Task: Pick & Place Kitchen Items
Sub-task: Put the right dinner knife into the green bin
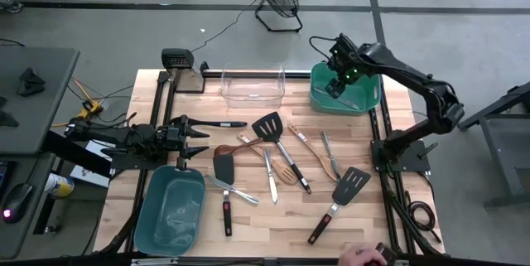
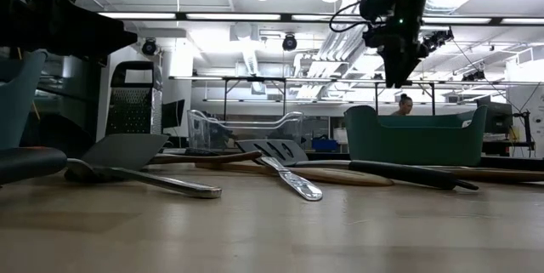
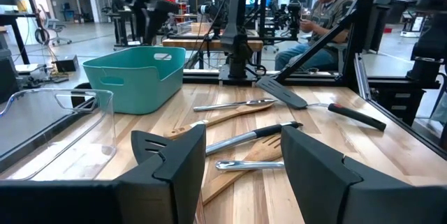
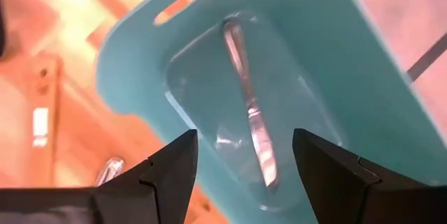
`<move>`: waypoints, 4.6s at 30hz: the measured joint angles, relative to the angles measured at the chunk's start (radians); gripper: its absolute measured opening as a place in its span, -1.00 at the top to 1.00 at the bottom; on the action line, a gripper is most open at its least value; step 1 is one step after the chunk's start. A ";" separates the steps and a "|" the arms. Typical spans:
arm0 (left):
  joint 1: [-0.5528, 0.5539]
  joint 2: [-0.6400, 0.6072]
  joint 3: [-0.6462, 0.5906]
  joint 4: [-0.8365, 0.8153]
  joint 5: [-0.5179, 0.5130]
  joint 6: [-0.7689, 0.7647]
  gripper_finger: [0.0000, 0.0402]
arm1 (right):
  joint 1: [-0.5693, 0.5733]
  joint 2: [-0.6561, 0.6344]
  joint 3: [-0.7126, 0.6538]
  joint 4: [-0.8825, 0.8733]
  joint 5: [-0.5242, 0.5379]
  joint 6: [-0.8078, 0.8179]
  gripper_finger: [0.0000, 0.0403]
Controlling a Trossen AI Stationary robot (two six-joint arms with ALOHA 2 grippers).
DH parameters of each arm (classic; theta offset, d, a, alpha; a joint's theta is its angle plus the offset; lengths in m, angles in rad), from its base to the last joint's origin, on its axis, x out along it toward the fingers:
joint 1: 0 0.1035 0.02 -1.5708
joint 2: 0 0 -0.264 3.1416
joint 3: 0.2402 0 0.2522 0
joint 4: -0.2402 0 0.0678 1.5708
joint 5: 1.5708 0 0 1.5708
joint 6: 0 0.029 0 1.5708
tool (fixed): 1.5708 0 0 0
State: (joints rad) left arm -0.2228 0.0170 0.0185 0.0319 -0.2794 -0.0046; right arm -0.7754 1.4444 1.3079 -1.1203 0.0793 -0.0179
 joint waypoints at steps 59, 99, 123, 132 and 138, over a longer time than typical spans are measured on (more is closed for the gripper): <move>0.000 0.000 0.000 0.000 0.000 0.000 0.09 | 0.458 -0.196 -0.437 0.037 -0.083 1.015 -0.21; 0.000 0.000 0.000 0.000 0.000 0.000 0.09 | 0.572 0.115 -0.558 0.340 -0.159 1.035 -0.15; 0.000 0.000 0.000 0.000 0.000 0.000 0.09 | 0.579 0.168 -0.562 0.349 -0.166 1.036 0.46; 0.000 0.000 0.000 0.000 0.000 0.000 0.09 | 0.579 0.169 -0.563 0.349 -0.164 1.035 0.68; 0.000 0.000 0.000 0.000 0.000 0.000 0.09 | 0.578 0.169 -0.563 0.353 -0.173 1.013 0.87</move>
State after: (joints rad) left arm -0.2230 0.0170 0.0185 0.0320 -0.2794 -0.0047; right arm -0.1970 1.6138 0.7444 -0.7677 -0.0933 0.9947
